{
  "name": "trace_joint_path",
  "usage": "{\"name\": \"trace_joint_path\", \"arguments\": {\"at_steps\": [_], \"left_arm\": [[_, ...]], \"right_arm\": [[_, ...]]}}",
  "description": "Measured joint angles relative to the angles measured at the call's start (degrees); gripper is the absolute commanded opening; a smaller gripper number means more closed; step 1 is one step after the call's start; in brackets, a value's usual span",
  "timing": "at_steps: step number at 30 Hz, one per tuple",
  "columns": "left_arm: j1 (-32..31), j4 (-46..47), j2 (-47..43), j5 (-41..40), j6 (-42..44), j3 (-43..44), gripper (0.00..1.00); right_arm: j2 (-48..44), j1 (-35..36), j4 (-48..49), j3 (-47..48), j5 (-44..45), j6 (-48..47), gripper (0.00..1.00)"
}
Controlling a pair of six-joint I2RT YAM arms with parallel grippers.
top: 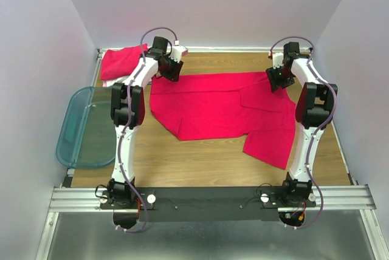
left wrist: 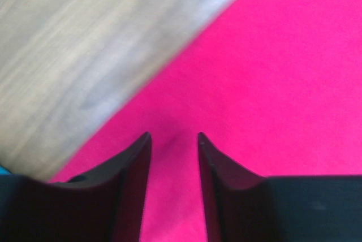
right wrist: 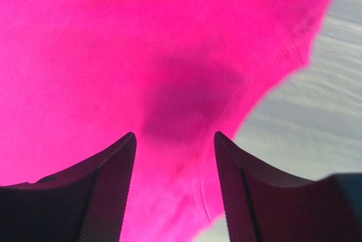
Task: Fold and stack the t-shirts
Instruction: Grap the side of the flattened tshirt closest away from the robot with both arms
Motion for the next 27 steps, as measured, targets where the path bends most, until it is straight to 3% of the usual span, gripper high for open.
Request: {"name": "trace_joint_path", "arguments": {"at_steps": [1,6,12,20,27], "left_arm": [[0.02,-0.68,-1.60,1.46,0.44,-1.29,0.56],[0.04,-1.46,-14.69,7.89,3.54,-12.04,0.56],[0.00,0.20,-30.14,11.96,7.61,-24.68,0.56],[-0.31,1.51,-36.41,14.03,11.52,-40.83,0.55],[-1.49,2.03,-37.81,13.81,12.66,-48.63,0.55]], "right_arm": [[-1.33,0.00,-0.57,-0.76,0.00,-0.85,0.67],[-12.26,0.00,-5.27,-4.39,-1.05,-6.95,0.67],[-32.02,0.00,-13.11,-17.11,-5.07,-17.22,0.66],[-37.38,0.09,-14.03,-38.45,-3.08,-24.28,0.58],[-37.35,0.11,-10.32,-46.10,-0.44,-27.61,0.56]]}}
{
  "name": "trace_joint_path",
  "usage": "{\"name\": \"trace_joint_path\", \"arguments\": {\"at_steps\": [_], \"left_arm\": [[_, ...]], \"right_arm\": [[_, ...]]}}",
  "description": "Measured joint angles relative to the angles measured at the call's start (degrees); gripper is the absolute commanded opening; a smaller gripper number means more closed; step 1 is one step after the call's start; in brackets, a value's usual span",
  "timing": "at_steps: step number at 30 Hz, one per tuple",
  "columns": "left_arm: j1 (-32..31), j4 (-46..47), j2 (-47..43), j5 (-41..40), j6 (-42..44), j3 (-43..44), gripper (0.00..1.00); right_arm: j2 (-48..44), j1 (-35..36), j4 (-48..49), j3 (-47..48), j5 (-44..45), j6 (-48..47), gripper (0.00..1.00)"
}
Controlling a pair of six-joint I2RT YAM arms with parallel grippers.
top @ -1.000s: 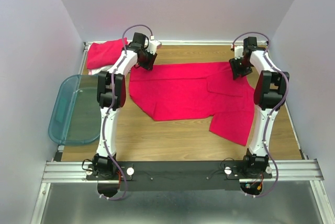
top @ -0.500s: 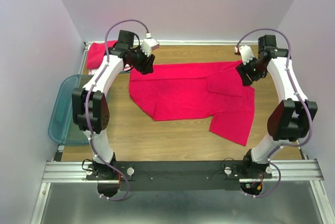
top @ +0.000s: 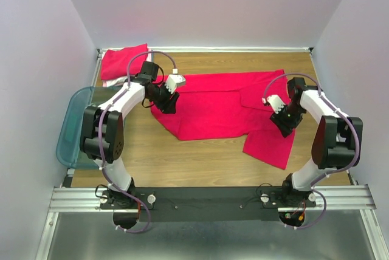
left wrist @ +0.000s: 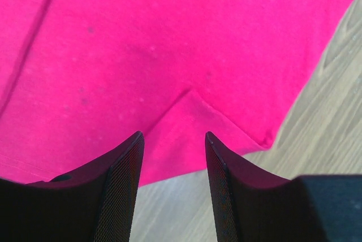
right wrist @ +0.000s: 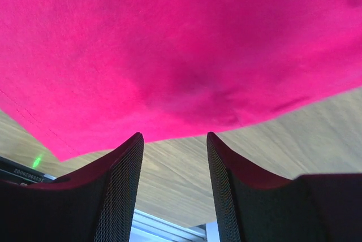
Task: Fold and stack the t-shirts
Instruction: Grap the side of the flattened tshirt closest away from the robot with both arms
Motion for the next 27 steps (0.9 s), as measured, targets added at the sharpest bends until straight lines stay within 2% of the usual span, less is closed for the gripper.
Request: {"name": "trace_joint_path", "arguments": {"at_steps": [9,11,12,16,24,27], "left_arm": [[-0.94,1.29,-2.12,-1.01,0.20,-2.97,0.56],[-1.46,1.90,-2.21,-1.68,0.20,-3.54,0.56],[-1.81,2.23,-2.25,-2.25,0.22,-3.85,0.56],[-3.39,3.26,-2.29,-4.90,0.48,-4.48,0.56],[-8.44,4.90,-0.04,-9.92,1.22,-3.41,0.56],[-10.40,5.14,1.68,-11.65,1.20,-3.39,0.56]], "right_arm": [[-0.02,0.15,4.70,-8.07,1.73,-1.53,0.54],[0.00,0.37,6.62,-9.66,2.23,-1.70,0.48],[0.04,0.39,7.02,-10.05,2.84,-1.73,0.39],[-0.13,0.70,8.81,-10.71,4.42,-1.46,0.24],[-1.18,1.07,9.11,-11.74,4.50,-0.98,0.05],[-1.31,1.09,9.16,-11.80,4.48,-0.83,0.04]]}}
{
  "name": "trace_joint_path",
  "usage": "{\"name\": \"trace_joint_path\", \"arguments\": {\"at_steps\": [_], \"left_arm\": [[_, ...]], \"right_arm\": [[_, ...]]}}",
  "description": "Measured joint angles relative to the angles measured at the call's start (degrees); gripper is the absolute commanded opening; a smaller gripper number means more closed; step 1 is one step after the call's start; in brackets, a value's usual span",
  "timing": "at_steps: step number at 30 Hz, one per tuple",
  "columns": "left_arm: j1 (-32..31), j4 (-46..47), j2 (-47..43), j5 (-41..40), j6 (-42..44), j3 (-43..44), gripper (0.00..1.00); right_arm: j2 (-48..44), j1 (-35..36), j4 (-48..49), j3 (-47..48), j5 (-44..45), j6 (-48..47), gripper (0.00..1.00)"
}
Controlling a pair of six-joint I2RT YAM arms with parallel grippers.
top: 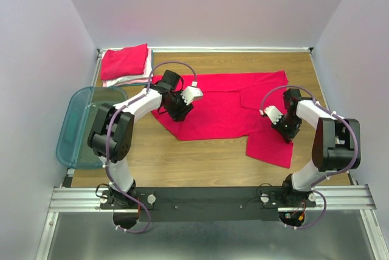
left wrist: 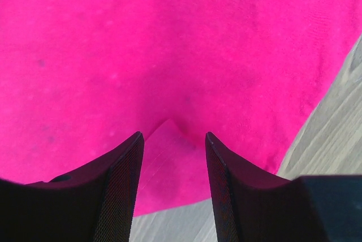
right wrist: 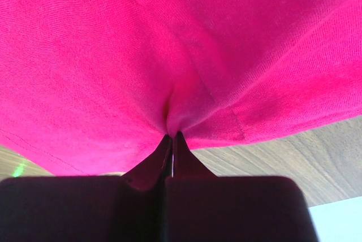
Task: Fold and stack the t-shirts
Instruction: Grap the side of the flattened tshirt closest away from the robot with both arms
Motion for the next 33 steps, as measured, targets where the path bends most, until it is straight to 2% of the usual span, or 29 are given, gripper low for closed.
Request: {"name": "trace_joint_path", "arguments": {"at_steps": [6,11,16,20,26,27,30,31,33], "left_arm": [[-1.75,0.13,0.90,-2.82,-0.15,0.00,0.53],[-1.66,0.31,1.14,-5.16,-0.59,-0.02,0.42],[-1.64,0.44,1.70,-6.08,-1.07,-0.24,0.43],[-1.64,0.44,1.73,-6.23,-1.27,-0.37,0.49],[-1.64,0.42,1.73,-6.10,-1.57,-0.44,0.48],[-1.64,0.42,1.73,-6.08,-1.66,-0.44,0.46],[-1.64,0.42,1.97,-6.05,-1.86,-0.44,0.31],[-1.64,0.42,2.19,-6.03,-1.90,-0.44,0.23],[-1.64,0.42,2.49,-6.03,-2.14,-0.61,0.15]], "right_arm": [[-0.02,0.00,0.02,0.00,0.02,0.17,0.04],[-0.02,0.00,0.02,0.00,0.02,0.17,0.03],[-0.02,0.00,0.02,0.00,0.02,0.20,0.03],[-0.02,0.00,0.02,0.00,0.04,0.20,0.03],[-0.02,0.00,0.02,0.00,0.04,0.22,0.03],[-0.02,0.00,0.02,0.00,0.04,0.22,0.03],[-0.02,0.00,0.02,0.00,0.04,0.22,0.03],[-0.02,0.00,0.02,0.00,0.07,0.22,0.03],[-0.02,0.00,0.02,0.00,0.07,0.22,0.02]]}}
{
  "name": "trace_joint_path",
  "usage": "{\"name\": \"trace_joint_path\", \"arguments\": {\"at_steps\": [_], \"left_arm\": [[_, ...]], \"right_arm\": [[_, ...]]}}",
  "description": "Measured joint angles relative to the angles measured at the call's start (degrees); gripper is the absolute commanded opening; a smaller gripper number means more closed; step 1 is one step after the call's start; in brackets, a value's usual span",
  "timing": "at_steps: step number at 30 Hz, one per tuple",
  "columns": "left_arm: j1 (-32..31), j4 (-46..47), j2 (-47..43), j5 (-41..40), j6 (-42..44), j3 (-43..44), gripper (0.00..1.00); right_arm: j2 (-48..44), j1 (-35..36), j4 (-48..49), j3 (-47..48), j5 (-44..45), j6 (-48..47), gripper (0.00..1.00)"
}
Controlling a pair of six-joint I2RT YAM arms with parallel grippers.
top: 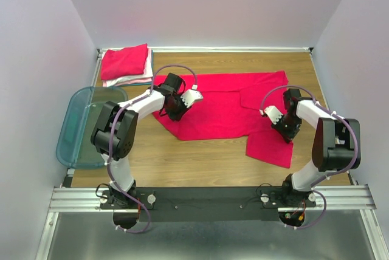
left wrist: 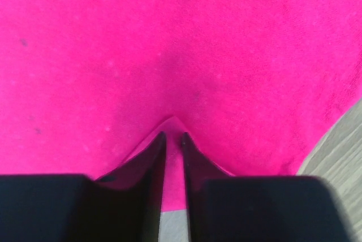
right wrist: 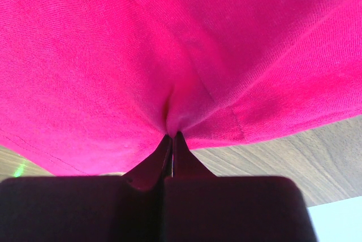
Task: Fold and stack the t-shirts
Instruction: Grap the side of the flattened tshirt closest away from the robot with both arms
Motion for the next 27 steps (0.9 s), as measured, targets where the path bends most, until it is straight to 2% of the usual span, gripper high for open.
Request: {"name": "trace_joint_path", "arguments": {"at_steps": [1,4,9,19,22,23,27], "left_arm": [[0.00,0.00,0.02,0.02,0.04,-0.22,0.08],[0.00,-0.02,0.02,0.17,0.00,-0.98,0.00],[0.09,0.09,-1.73,0.33,0.00,-2.91,0.00],[2.67,-1.14,-15.17,-0.15,-0.37,-13.16,0.00],[4.63,-2.25,-16.74,-0.94,-0.15,-14.29,0.13],[5.55,-2.84,-17.05,-1.20,0.24,-14.60,0.21],[8.79,-6.16,-18.99,-2.16,3.08,-16.81,0.32]], "right_arm": [[0.00,0.00,0.00,0.00,-0.02,0.00,0.02],[0.00,0.00,0.00,0.00,0.00,0.00,0.02],[0.00,0.00,0.02,0.00,0.00,-0.02,0.00],[0.00,0.00,0.02,0.00,0.02,-0.04,0.01],[-0.04,0.00,0.02,0.00,0.02,-0.07,0.01],[-0.09,0.00,0.02,-0.04,0.02,-0.07,0.00],[-0.20,0.00,0.00,-0.04,0.02,-0.09,0.01]]}}
